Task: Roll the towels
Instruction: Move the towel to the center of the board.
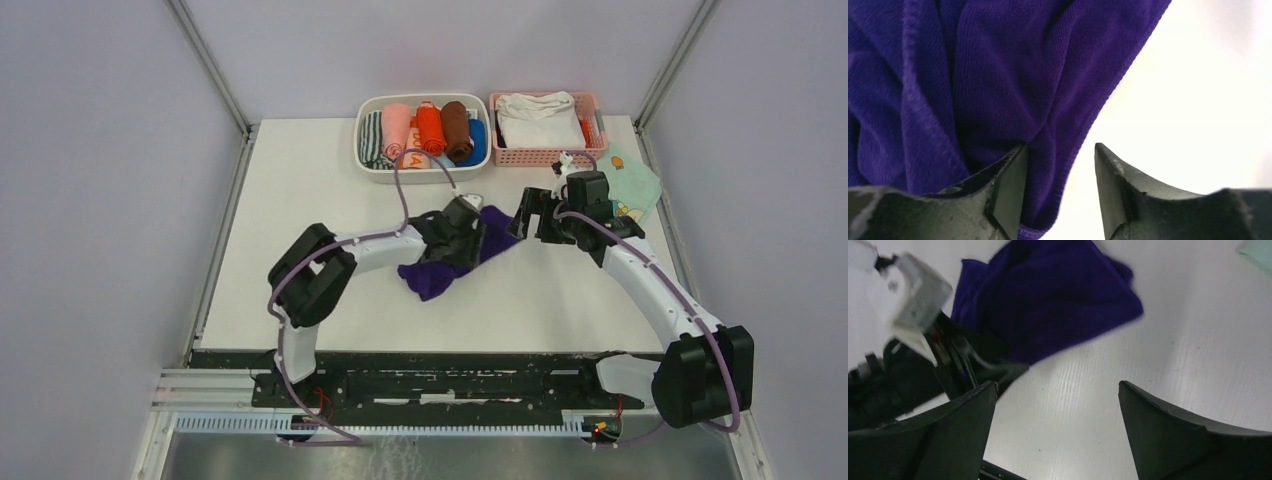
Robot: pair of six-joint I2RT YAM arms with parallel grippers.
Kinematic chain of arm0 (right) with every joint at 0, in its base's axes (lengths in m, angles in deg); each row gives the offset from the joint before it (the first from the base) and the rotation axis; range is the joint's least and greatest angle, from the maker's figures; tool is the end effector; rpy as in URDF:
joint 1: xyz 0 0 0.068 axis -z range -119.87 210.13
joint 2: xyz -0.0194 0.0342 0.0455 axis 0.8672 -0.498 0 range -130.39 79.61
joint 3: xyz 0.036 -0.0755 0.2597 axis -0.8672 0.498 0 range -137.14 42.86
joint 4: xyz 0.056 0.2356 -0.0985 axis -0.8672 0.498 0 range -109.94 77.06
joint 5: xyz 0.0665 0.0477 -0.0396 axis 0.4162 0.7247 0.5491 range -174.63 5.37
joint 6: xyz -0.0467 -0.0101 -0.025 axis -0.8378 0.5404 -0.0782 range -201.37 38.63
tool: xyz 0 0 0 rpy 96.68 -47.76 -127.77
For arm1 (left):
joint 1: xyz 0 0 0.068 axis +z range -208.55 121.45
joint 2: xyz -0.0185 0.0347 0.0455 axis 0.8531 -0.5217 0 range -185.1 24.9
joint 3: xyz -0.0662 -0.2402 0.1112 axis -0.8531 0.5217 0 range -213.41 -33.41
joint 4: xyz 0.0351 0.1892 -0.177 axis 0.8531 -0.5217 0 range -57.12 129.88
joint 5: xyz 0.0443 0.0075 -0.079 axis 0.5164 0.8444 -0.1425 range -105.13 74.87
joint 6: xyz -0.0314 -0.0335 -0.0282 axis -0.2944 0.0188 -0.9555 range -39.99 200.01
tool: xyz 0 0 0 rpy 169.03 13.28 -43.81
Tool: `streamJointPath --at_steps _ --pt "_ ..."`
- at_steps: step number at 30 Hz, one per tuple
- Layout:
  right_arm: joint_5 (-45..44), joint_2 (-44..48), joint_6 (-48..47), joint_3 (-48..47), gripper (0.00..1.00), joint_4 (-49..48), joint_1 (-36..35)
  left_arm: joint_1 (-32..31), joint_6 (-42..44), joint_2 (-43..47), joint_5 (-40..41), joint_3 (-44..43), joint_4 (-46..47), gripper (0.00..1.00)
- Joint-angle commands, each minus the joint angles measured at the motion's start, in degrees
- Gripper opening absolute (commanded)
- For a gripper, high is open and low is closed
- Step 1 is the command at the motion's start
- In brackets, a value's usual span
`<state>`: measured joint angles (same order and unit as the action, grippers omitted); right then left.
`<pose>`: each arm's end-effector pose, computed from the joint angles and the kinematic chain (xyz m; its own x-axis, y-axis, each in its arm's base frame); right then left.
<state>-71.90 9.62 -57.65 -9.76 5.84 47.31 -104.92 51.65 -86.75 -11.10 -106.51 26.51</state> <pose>0.2526 0.0654 0.2714 -0.7608 0.2294 -0.6071 -0.0733 0.8992 0.4315 0.2874 -0.2979 0.1669 -0.8067 0.1595 -0.5690 0.3510 0.9040 -0.2442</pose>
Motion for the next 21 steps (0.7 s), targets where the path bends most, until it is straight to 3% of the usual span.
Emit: streamJointPath --at_steps 1,5,13,21 --pt "-2.5 1.0 -0.3 0.5 0.98 -0.9 -0.2 -5.4 7.0 3.1 0.5 -2.8 -3.5 0.61" --pt "-4.4 -1.2 0.0 0.1 0.96 -0.6 -0.2 -5.4 6.5 10.5 4.1 2.2 -4.3 0.70" --pt "-8.1 -6.9 2.5 0.5 0.86 3.4 -0.2 -5.0 3.0 21.9 9.2 12.5 -7.9 0.76" --pt "-6.6 -7.4 3.3 5.9 0.76 6.1 -1.3 3.1 -2.1 27.8 6.2 19.7 -8.2 0.78"
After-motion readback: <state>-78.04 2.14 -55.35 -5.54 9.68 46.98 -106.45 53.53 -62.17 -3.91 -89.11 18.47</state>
